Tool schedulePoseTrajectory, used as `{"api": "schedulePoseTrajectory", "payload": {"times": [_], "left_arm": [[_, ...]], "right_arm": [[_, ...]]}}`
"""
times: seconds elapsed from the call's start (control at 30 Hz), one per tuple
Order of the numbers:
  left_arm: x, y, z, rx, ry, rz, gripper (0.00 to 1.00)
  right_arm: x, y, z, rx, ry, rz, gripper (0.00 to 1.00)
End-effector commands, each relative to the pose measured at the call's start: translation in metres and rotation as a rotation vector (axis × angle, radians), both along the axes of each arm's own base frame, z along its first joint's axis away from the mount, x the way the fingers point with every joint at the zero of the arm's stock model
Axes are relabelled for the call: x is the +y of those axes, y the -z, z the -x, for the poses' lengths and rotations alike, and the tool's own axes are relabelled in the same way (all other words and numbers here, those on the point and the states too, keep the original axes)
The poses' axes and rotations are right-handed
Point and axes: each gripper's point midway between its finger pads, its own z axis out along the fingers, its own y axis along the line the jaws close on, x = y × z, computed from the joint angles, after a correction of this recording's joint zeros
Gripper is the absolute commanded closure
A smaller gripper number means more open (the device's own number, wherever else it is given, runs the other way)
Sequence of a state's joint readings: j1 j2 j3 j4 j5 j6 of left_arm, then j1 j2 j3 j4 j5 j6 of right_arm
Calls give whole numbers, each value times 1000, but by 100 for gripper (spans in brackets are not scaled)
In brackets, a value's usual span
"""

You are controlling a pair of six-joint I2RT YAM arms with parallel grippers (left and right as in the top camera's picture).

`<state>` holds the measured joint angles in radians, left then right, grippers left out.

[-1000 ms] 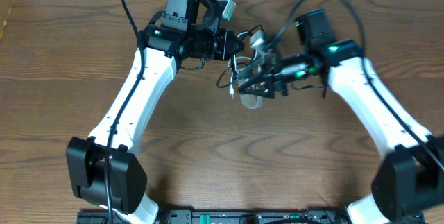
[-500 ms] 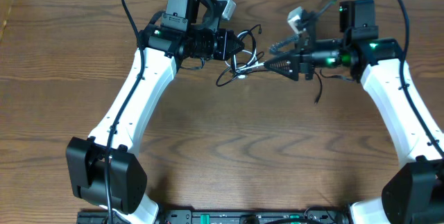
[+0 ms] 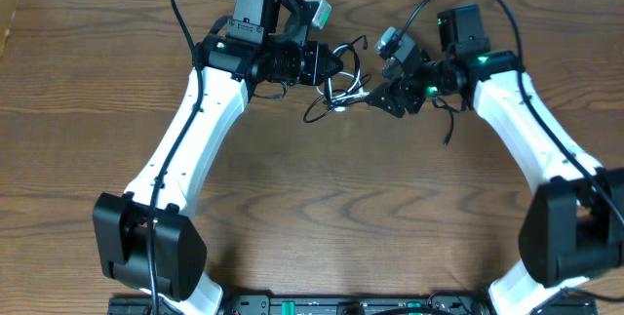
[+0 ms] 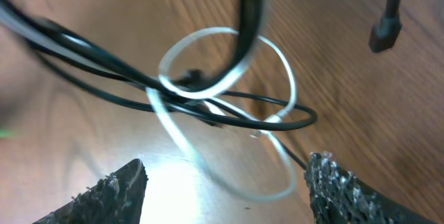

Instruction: Untangle cables

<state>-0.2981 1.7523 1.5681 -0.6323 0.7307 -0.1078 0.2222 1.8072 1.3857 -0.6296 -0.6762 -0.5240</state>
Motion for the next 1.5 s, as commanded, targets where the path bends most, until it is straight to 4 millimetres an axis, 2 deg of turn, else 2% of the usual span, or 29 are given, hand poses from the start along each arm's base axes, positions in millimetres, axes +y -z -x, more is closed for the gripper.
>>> {"api": "schedulePoseTrajectory", "payload": {"times": [0.0,0.2,0.33,0.43,0.53,0.6,0.63,0.73,0.83,1.1,1.27,1.4,1.47], "left_arm": [[-1,-15,1,-28,5,17,92],[-1,-14,1,-27,5,16,93],[-1,-14,1,-27,5,16,92],[-1,-14,1,-26,5,17,92],[-1,-14,1,-27,5,16,93],[-1,-14,1,-27,5,16,92],[-1,-14,1,-27,4,15,93],[2,-12,-1,-28,-12,-5,93],[2,-11,0,-25,-13,-7,92],[3,-10,0,-19,-15,-10,92],[3,-10,0,-15,-18,-9,93],[4,-9,-1,-4,-36,-12,92],[5,-9,-1,-2,-40,-14,92]], "right_arm": [[0,16,-6,-22,-41,28,31],[17,28,-4,-9,-102,-25,32],[26,34,-8,-29,-120,-29,41],[27,35,-11,-41,-119,-29,58],[26,32,-12,-10,-77,-44,80],[20,25,-15,51,5,-70,99],[17,21,-17,72,38,-81,99],[3,0,-18,116,124,-128,99],[-10,-29,-12,100,132,-179,99],[-38,-122,17,-27,117,-320,99],[-57,-171,37,-130,108,-392,99],[-75,-197,48,-170,129,-440,99],[-86,-201,47,-156,177,-454,99]]}}
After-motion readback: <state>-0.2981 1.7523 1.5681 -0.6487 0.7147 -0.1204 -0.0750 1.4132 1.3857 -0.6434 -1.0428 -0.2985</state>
